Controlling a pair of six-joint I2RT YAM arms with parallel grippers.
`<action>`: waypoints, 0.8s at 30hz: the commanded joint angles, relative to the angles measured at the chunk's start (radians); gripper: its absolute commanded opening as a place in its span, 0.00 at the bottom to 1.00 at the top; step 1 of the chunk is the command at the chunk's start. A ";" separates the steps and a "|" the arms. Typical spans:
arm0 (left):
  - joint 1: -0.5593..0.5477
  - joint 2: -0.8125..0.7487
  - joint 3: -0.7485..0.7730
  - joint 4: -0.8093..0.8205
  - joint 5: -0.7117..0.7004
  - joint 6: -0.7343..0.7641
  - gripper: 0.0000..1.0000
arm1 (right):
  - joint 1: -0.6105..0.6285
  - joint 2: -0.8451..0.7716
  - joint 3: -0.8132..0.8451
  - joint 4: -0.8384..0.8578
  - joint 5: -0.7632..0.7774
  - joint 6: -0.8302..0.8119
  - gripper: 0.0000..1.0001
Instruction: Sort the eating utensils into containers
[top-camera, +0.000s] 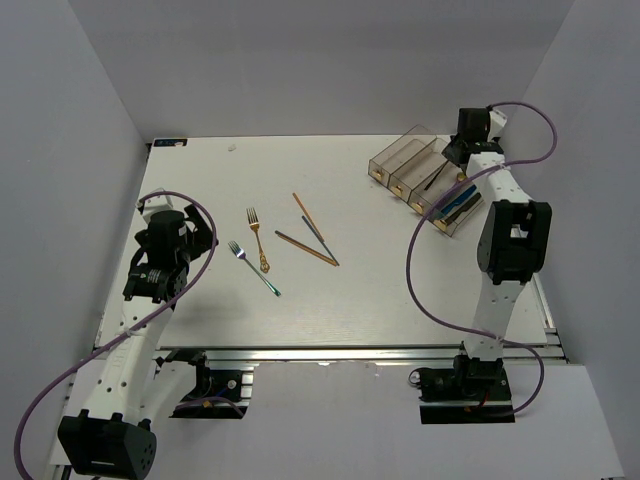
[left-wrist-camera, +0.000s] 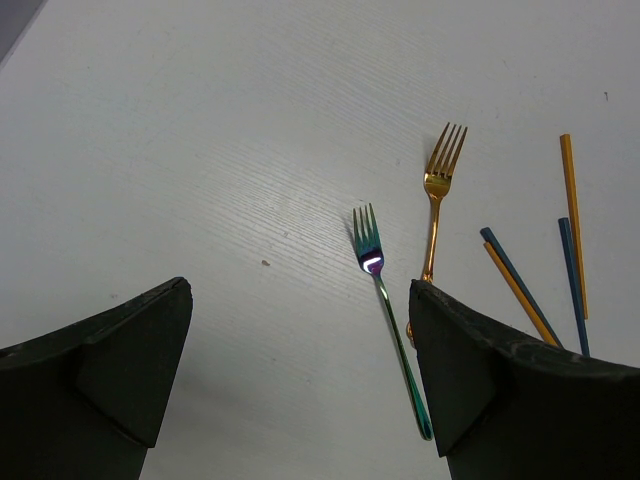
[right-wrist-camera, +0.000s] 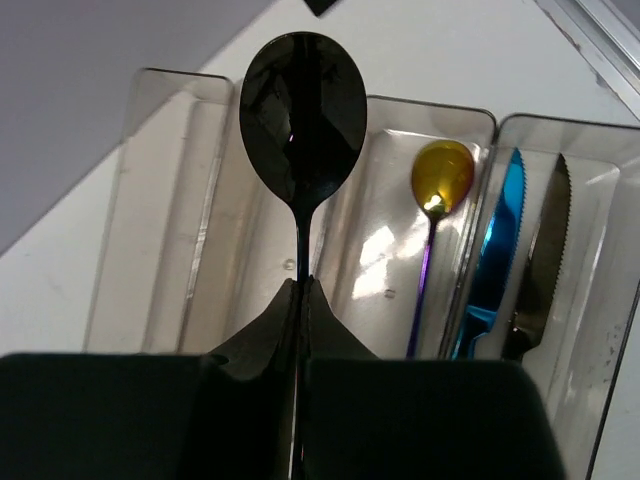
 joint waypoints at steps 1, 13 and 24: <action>-0.002 -0.005 0.008 0.001 0.009 -0.001 0.98 | -0.022 0.057 0.119 -0.030 0.031 0.040 0.00; -0.002 0.006 0.008 0.001 0.006 0.001 0.98 | -0.028 0.011 -0.085 0.061 0.011 0.085 0.00; -0.002 0.003 0.010 -0.001 0.001 -0.001 0.98 | -0.028 -0.038 -0.008 0.013 -0.073 0.043 0.65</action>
